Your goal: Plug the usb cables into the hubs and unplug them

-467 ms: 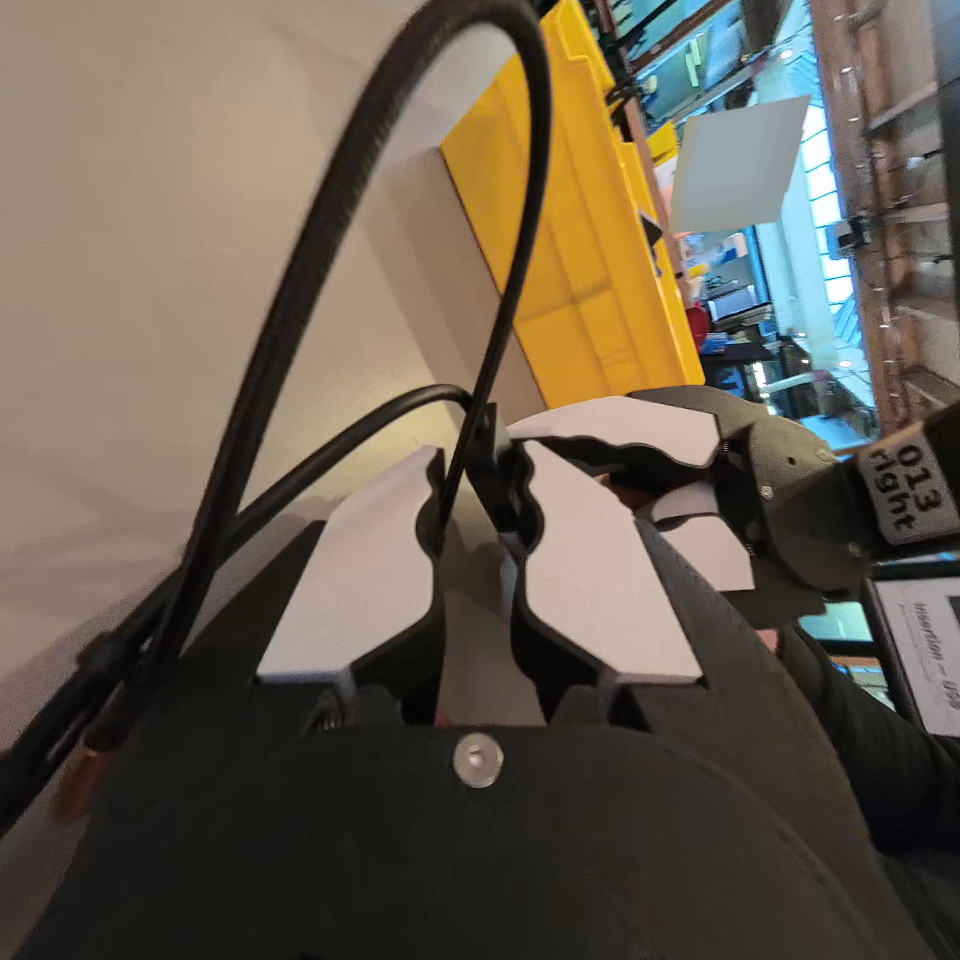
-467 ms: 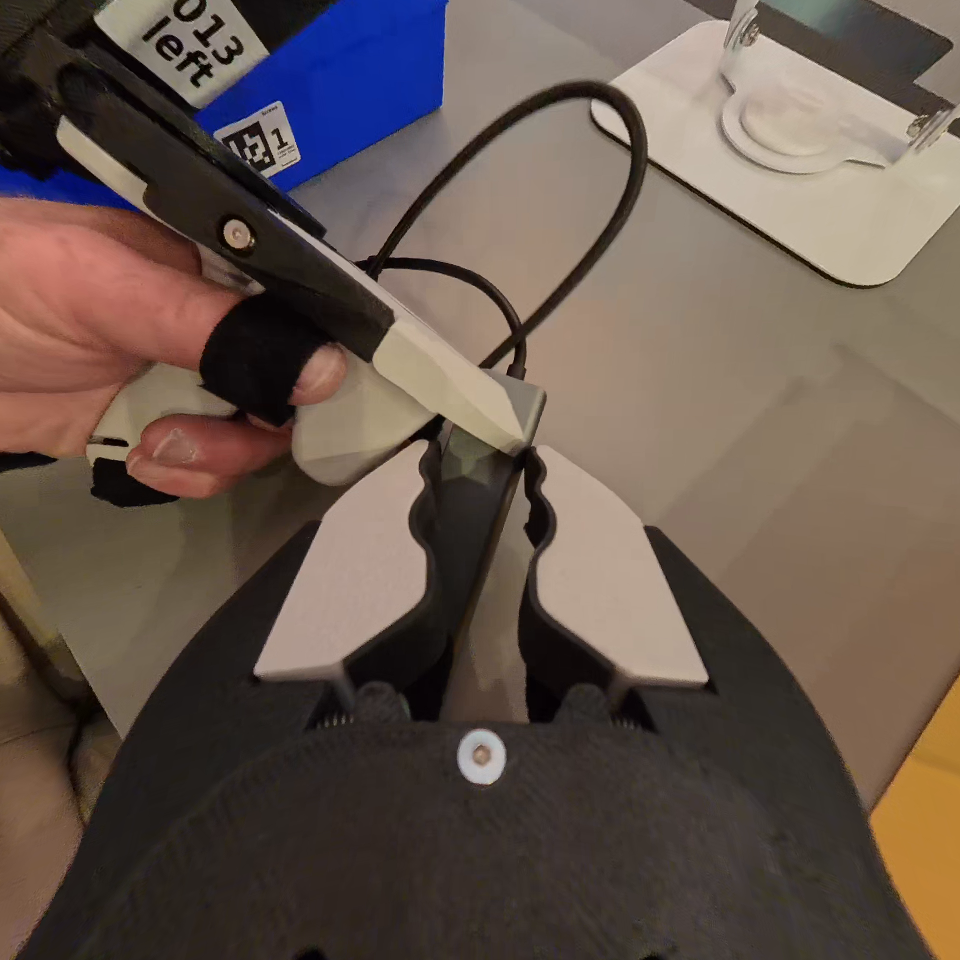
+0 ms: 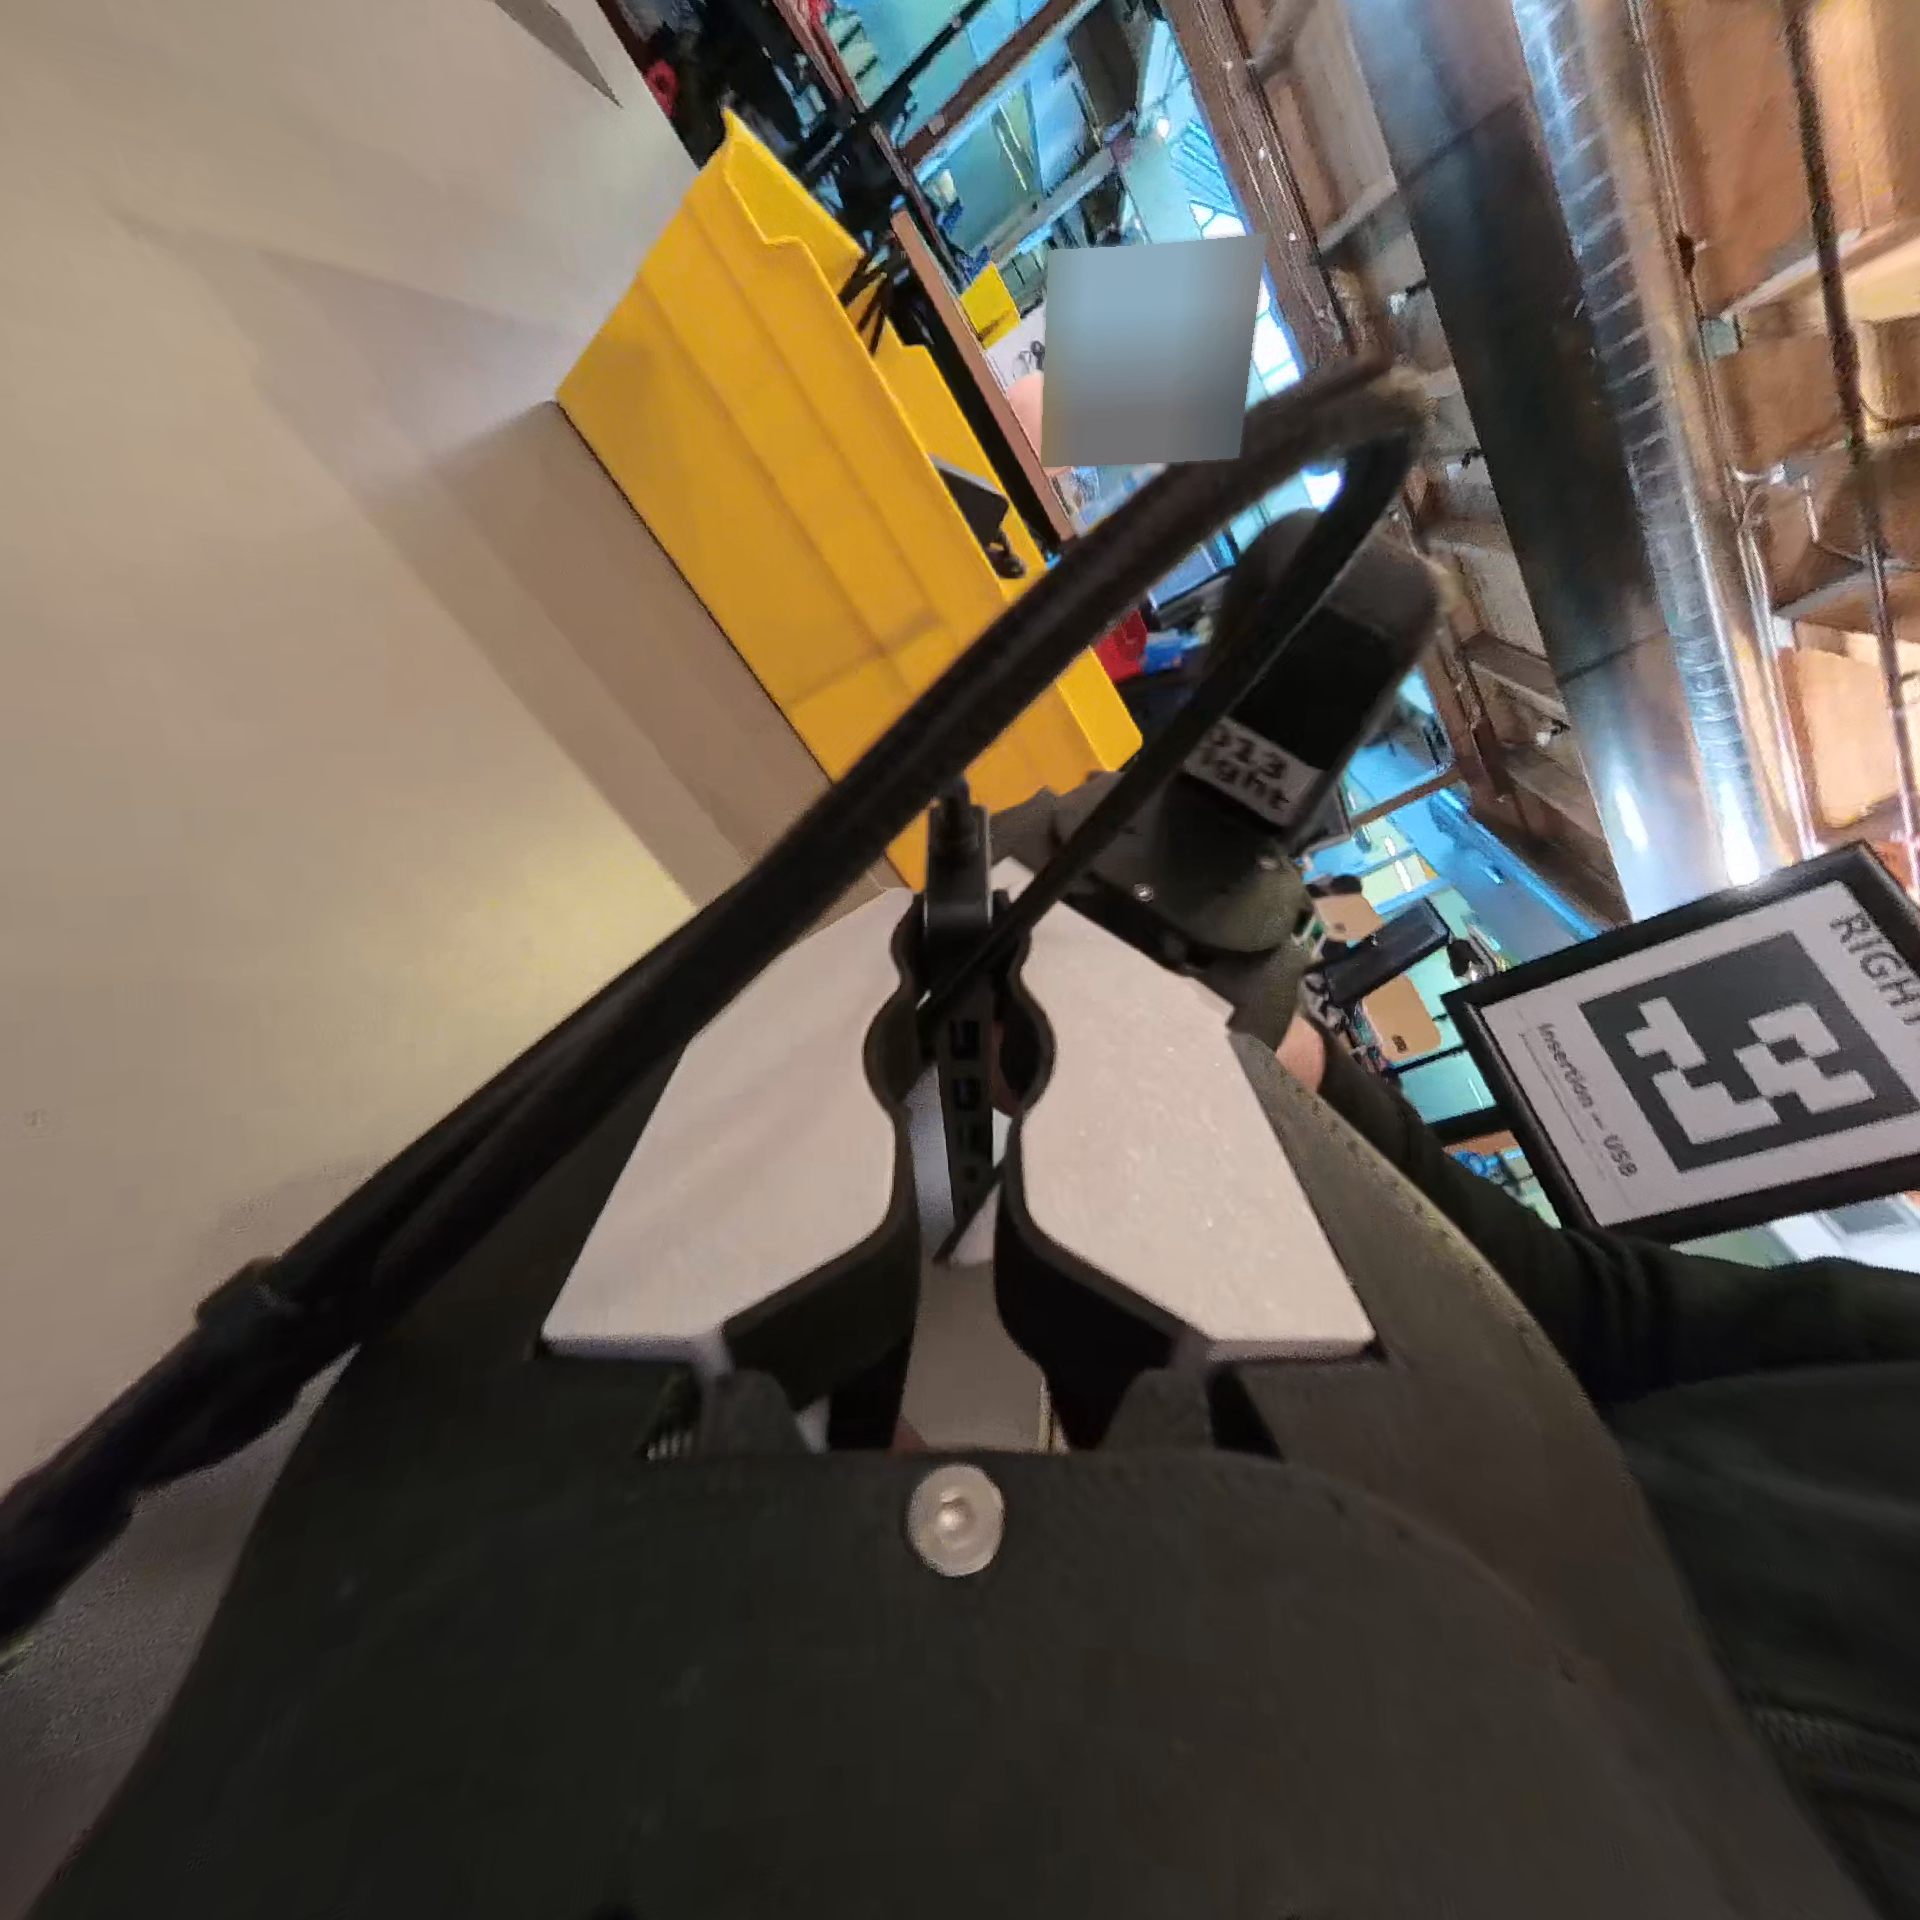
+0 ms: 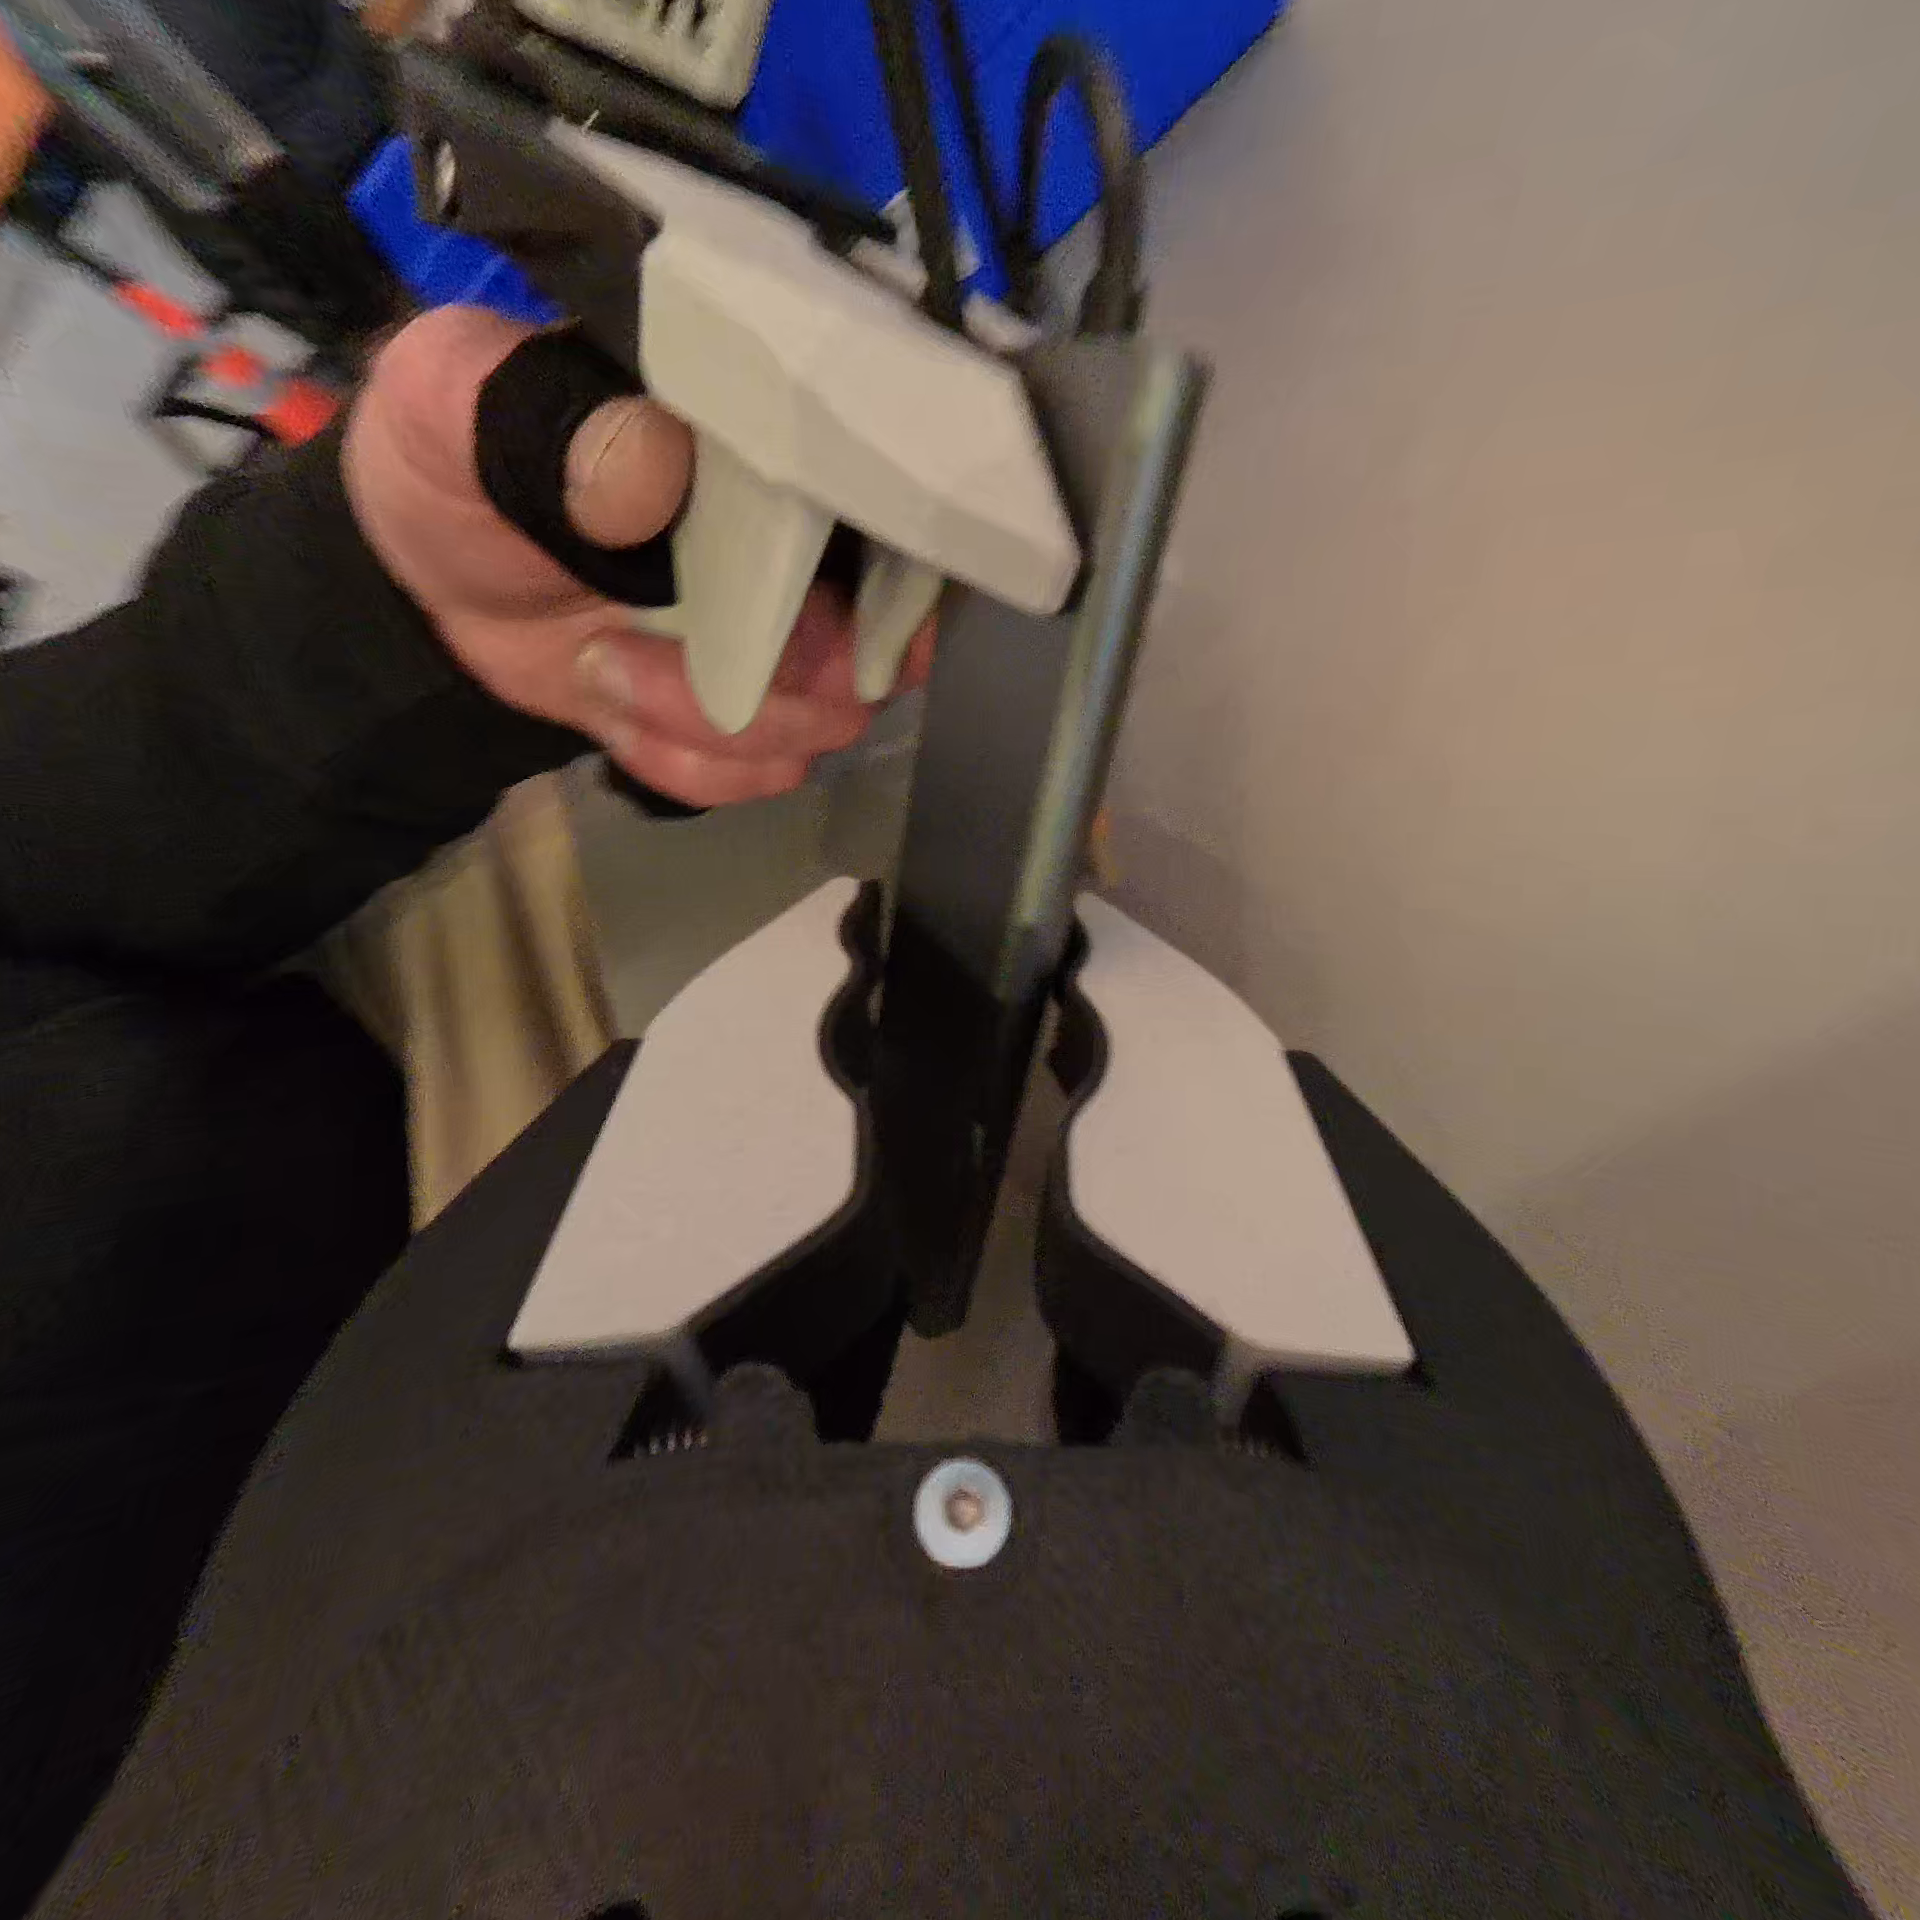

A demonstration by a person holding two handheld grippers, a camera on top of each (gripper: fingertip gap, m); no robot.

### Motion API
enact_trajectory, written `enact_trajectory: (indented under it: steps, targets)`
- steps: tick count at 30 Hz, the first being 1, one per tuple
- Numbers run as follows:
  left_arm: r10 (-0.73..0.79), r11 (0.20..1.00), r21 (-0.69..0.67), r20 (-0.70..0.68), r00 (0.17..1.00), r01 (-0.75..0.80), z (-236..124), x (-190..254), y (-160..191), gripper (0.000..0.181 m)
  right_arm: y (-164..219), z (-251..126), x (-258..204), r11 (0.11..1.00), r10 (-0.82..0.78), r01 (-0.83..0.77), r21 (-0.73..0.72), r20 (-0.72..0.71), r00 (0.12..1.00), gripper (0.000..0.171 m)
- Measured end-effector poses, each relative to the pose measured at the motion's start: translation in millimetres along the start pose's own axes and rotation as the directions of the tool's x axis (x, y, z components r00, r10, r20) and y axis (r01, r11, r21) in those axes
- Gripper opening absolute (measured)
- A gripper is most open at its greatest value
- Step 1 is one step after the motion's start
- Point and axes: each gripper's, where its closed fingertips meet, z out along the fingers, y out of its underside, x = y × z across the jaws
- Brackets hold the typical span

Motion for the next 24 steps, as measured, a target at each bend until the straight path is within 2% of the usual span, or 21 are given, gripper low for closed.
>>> enact_trajectory:
  steps: [1,6,8,10,13,16,19,22,24]
  targets:
    - [0.015,1.000,-0.021,-0.011,1.000,-0.015,0,2,1,0.011,3,3,-5,0.999,0.034,-0.034,-0.009,0.058,0.998,0.026]
    - [0.036,0.999,-0.030,-0.025,0.999,-0.037,-1,3,-2,0.013,-4,-2,-14,0.988,0.141,-0.150,0.033,0.195,0.971,0.019]
    - [0.034,0.999,-0.029,0.003,0.999,-0.034,-3,-2,-3,0.029,-7,-3,-9,0.981,0.172,-0.186,0.059,0.188,0.967,0.009]
    - [0.046,0.998,-0.047,0.039,0.998,-0.044,-5,-6,1,0.038,-14,-9,-11,0.967,0.204,-0.233,0.099,0.241,0.949,0.009]
    - [0.051,0.998,-0.047,0.104,0.993,-0.047,-8,-10,5,0.045,-16,-13,-7,0.960,0.225,-0.256,0.114,0.232,0.946,0.009]
    - [0.099,0.990,-0.113,0.183,0.978,-0.079,-14,-20,17,0.041,-16,-14,-3,0.956,0.236,-0.265,0.123,0.212,0.948,0.009]
    - [0.220,0.955,-0.258,0.278,0.935,-0.148,-17,-38,37,0.035,-14,-15,-2,0.956,0.247,-0.273,0.110,0.204,0.947,0.009]
    - [0.296,0.914,-0.355,0.247,0.923,-0.198,-10,-38,53,0.028,-14,-14,-1,0.956,0.250,-0.274,0.104,0.200,0.947,0.009]
    - [0.387,0.859,-0.456,0.281,0.878,-0.233,-11,-49,63,0.017,-13,-14,0,0.956,0.252,-0.274,0.099,0.194,0.948,0.009]
